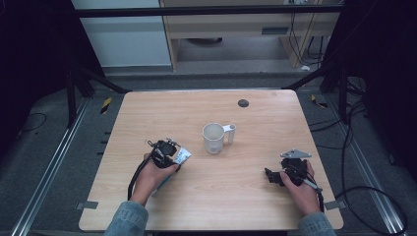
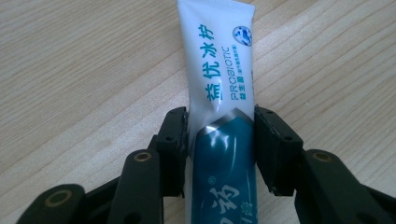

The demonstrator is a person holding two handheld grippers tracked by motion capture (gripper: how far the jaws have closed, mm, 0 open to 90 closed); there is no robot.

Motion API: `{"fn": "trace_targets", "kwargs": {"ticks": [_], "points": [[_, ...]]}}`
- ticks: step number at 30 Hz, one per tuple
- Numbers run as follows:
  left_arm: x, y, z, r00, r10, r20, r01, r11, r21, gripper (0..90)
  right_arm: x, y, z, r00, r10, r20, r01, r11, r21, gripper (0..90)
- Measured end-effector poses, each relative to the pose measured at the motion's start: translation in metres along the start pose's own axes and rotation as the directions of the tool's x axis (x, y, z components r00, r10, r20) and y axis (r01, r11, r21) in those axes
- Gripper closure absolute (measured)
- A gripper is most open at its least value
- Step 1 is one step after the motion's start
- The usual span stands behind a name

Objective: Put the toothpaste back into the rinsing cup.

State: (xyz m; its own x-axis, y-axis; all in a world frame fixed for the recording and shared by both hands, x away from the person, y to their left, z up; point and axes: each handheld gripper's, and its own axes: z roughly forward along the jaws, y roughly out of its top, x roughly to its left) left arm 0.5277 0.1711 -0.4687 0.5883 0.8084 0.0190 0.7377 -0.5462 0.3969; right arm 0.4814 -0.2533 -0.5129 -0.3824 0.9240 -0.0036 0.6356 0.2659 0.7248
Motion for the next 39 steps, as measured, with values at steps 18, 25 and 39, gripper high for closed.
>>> {"fn": "trace_targets", "kwargs": {"ticks": [18, 25, 39], "points": [[0.002, 0.001, -0.001, 0.9995, 0.03, -0.001, -0.03, 0.9995, -0.008, 67.4, 0.0, 0.0, 0.0, 1.0, -0.003, 0.001, 0.003, 1.0, 0.0, 0.5], [0.003, -0.001, -0.011, 0.9995, 0.031, 0.002, -0.031, 0.9989, -0.035, 76.3, 0.0, 0.0, 0.0, 1.0, 0.0, 0.001, 0.0, 1.0, 0.0, 0.5], [-0.007, 0.005, -0.061, 0.9971, 0.053, -0.056, -0.061, 0.9842, -0.166, 77.3, 0.0, 0.0, 0.0, 1.0, 0.0, 0.0, 0.0, 1.0, 0.0, 0.5]]}}
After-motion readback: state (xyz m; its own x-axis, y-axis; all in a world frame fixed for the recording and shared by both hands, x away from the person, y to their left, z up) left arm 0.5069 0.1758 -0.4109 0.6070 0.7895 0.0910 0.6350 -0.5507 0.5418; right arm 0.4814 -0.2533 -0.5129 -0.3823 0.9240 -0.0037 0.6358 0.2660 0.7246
